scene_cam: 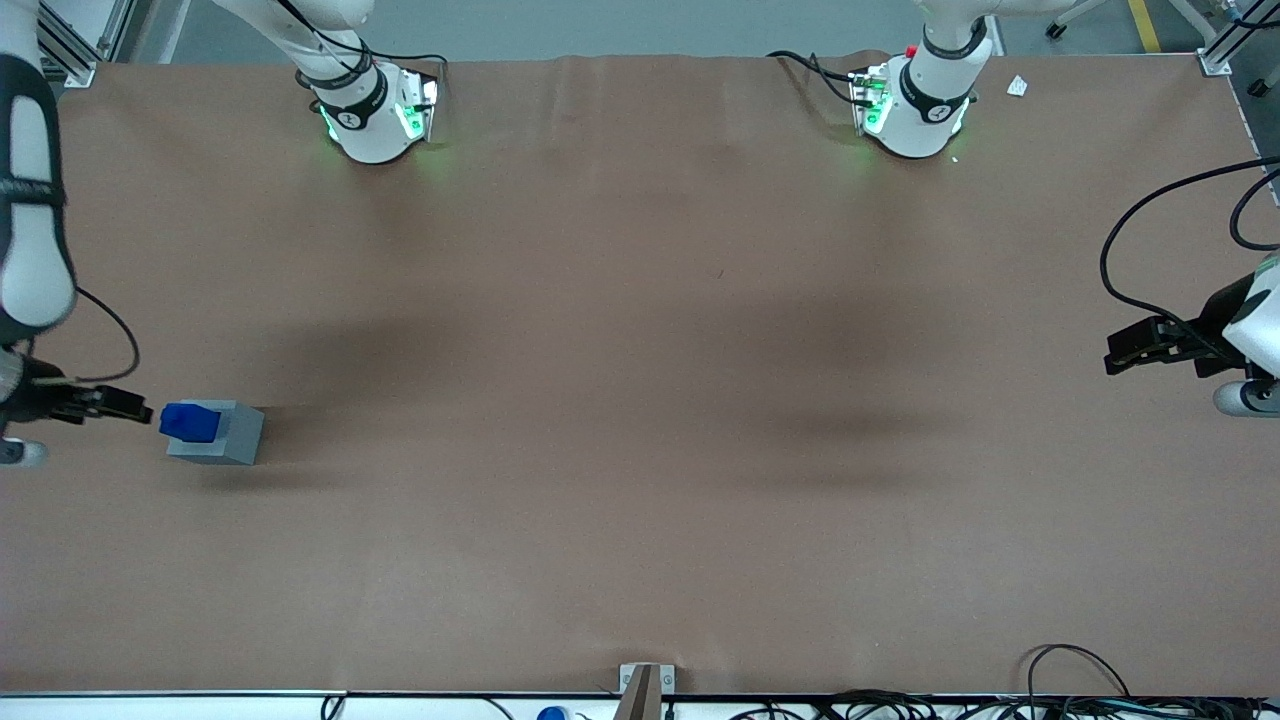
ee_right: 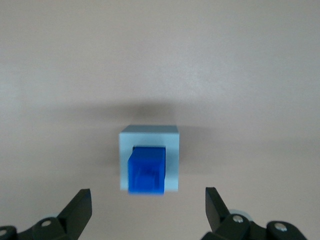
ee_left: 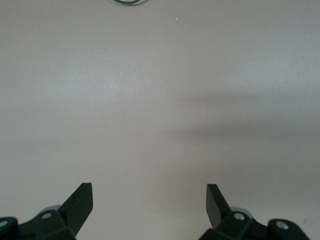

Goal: Insert blue part into gray base with right arm
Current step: 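Open the right gripper and raise it away from the base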

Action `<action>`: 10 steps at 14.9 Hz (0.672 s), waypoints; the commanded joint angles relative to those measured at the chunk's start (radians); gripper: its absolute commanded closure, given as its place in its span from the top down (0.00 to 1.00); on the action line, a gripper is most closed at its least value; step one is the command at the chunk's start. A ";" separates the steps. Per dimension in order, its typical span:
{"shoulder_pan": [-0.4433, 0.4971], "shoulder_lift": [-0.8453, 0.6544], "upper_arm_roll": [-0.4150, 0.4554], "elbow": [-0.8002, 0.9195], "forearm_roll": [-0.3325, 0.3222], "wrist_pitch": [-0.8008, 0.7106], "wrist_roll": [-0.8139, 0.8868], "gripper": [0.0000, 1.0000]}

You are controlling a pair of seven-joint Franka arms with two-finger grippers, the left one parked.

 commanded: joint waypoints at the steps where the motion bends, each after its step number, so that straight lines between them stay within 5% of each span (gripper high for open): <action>1: -0.010 -0.138 0.016 -0.037 -0.005 -0.091 0.053 1.00; 10: 0.111 -0.451 0.026 -0.108 -0.071 -0.338 0.266 1.00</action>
